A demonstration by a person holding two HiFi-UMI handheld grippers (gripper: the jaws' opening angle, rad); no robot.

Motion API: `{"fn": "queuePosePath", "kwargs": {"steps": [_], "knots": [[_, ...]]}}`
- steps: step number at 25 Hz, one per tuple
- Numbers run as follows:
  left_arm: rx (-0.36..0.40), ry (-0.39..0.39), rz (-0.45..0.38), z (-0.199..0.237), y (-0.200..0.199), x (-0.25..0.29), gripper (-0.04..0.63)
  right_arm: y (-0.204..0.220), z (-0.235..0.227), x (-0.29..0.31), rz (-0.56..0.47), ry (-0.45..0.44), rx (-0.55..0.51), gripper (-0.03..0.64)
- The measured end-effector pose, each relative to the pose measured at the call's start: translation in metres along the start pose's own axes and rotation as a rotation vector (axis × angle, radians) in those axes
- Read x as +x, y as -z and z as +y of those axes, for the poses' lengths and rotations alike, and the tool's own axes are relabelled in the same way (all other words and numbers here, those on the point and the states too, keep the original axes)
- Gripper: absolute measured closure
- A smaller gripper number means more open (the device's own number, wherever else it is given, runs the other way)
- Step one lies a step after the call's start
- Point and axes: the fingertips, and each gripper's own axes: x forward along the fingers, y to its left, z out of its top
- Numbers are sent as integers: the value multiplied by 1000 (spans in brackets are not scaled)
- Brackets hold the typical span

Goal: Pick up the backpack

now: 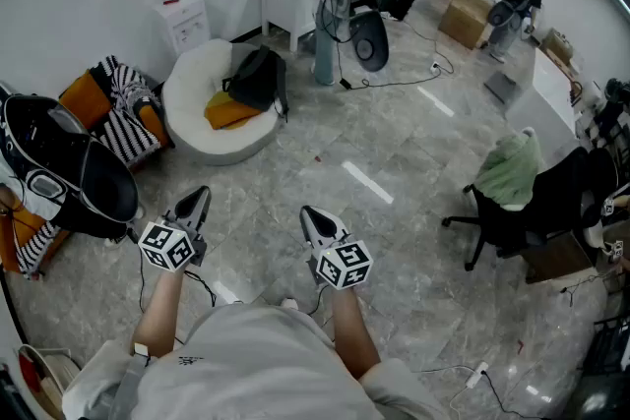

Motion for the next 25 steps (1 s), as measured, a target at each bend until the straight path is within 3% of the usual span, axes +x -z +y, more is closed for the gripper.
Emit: {"fn": "queuePosePath", "kwargs": {"steps": [14, 25], "knots": [[45, -37, 0, -53, 8, 11, 594, 12, -24, -40, 22, -81, 20, 612], [55, -77, 15, -47, 10, 11, 594, 14, -32, -36, 29, -107, 54, 611]]}}
